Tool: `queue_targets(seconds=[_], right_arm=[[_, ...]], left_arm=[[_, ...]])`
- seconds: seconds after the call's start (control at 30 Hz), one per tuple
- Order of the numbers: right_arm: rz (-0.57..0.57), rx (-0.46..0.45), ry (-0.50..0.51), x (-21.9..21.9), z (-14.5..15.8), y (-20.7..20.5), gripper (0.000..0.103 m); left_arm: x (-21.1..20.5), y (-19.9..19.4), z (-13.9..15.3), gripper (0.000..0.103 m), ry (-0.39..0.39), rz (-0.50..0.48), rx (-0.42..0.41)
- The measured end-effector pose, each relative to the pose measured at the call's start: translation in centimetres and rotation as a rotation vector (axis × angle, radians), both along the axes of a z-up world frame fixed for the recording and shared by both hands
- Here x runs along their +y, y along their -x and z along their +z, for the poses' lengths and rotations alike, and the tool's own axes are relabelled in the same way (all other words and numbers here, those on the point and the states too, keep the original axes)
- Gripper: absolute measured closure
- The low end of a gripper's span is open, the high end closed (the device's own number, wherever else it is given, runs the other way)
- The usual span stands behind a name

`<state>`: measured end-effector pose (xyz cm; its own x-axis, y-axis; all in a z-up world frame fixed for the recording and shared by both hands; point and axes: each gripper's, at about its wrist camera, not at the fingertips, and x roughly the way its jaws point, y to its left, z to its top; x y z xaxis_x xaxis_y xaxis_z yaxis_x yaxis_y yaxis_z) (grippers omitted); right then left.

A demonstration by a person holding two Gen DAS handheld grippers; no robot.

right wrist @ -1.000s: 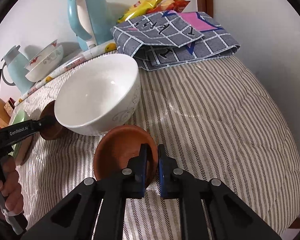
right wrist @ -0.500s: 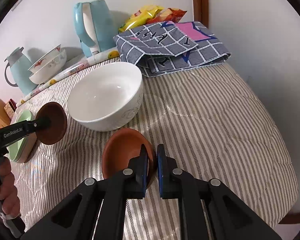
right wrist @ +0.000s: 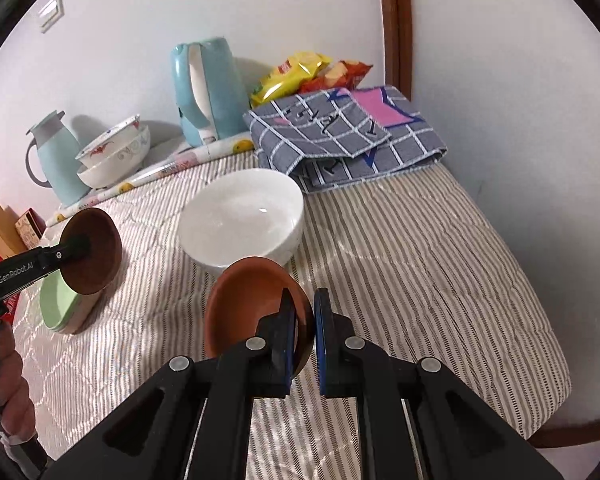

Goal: Organize plates and bowls
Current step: 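Carry the right gripper's clay bowl into the white bowl while the left holds its clay bowl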

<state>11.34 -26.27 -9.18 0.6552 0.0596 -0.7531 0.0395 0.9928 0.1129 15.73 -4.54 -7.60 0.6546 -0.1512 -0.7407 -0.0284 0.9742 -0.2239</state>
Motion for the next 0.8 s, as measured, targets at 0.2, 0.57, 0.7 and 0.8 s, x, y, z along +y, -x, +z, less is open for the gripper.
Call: queue_targets(seconds=[0.2, 0.57, 0.7, 0.8], right_arm=[[-0.002, -0.026, -0.005, 0.5, 1.7, 0.4, 0.094], [-0.017, -0.063, 0.008, 1.3, 4.2, -0.1, 0.094], [-0.019, -0.059, 0.011, 1.6, 4.4, -0.9, 0.094], [-0.016, -0.053, 0.013, 1.8, 4.3, -1.8, 0.094]], left_arm=[[0.4, 0.7, 1.5, 0.095, -0.003, -0.001, -0.03], [0.9, 0.6, 3.3, 0.095, -0.003, -0.016, -0.06], [1.2, 0.1, 3.6, 0.095, 0.0, -0.011, -0.068], [1.7, -0.5, 3.5, 0.095, 0.003, -0.004, -0.066]])
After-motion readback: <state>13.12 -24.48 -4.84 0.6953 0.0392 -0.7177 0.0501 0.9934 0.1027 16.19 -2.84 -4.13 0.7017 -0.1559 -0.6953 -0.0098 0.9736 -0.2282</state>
